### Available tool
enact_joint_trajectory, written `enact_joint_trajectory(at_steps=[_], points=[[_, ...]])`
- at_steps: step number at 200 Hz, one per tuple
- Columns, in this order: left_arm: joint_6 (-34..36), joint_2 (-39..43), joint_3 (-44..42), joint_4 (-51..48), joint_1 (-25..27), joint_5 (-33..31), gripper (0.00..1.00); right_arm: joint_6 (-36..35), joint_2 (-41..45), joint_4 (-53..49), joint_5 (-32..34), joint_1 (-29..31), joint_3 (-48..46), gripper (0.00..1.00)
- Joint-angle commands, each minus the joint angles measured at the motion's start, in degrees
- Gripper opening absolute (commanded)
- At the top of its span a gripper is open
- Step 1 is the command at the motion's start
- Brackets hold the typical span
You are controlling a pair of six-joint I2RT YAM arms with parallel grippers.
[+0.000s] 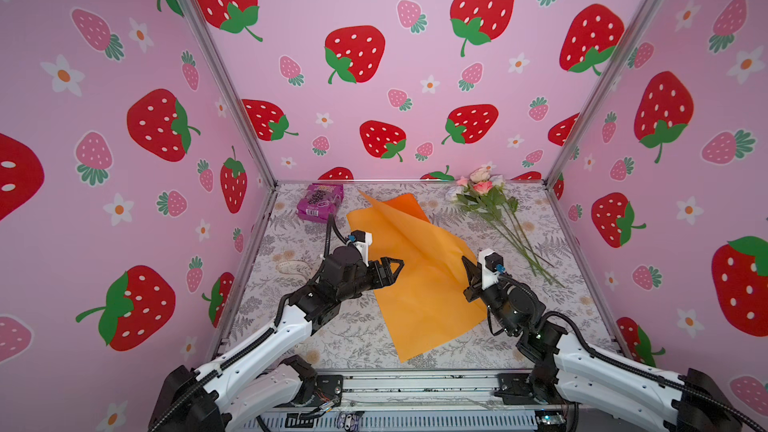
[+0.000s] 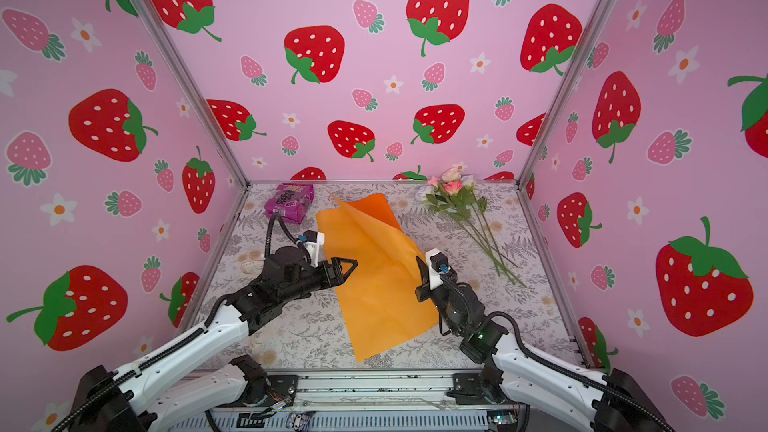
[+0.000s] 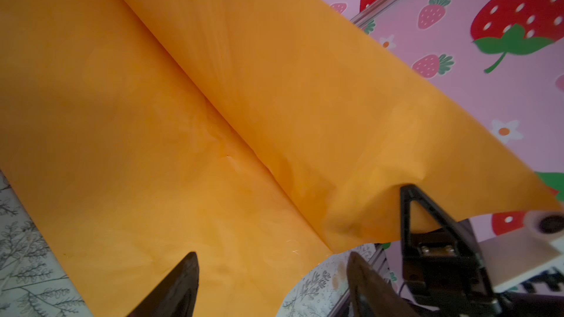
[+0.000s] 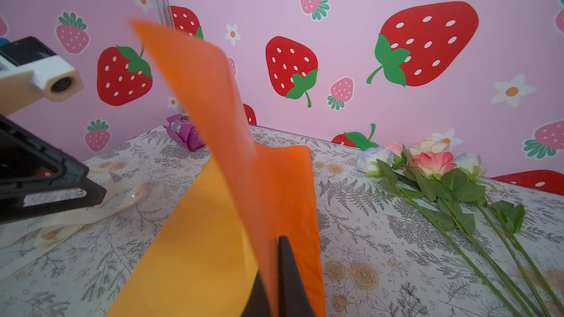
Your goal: Tie the bouquet of fake flowers
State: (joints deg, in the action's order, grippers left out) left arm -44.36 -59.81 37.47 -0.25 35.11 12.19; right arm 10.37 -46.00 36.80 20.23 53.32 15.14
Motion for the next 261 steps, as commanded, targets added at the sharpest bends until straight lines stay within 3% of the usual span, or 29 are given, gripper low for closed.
enact_joint_trajectory(at_steps=[1,52,115,154,190,261], points=[[3.7,-8.5,6.0,-3.5,0.2,0.6,0.67,8.1,1.3,3.0,-3.7,-2.5,-1.4,0.0],[3.0,-27.1,13.1,2.1,0.4,2.3,0.6,18.2,3.6,3.5,-9.6,-11.7,-3.4,0.0],[0.5,-39.7,13.8,4.1,0.2,2.4,0.53,32.9,1.0,3.3,-27.3,-35.8,-5.9,0.0],[-2.4,-40.4,7.6,6.9,0.6,2.4,0.5,33.7,-9.6,1.6,-36.0,-47.8,-4.3,0.0],[-6.1,-38.1,-0.2,9.3,1.9,1.1,0.47,33.0,-21.9,1.4,-41.5,-55.0,-0.8,0.0],[-15.9,-24.3,-16.2,9.6,7.0,-8.2,0.47,29.3,-39.8,1.4,-46.7,-56.8,7.9,0.0]])
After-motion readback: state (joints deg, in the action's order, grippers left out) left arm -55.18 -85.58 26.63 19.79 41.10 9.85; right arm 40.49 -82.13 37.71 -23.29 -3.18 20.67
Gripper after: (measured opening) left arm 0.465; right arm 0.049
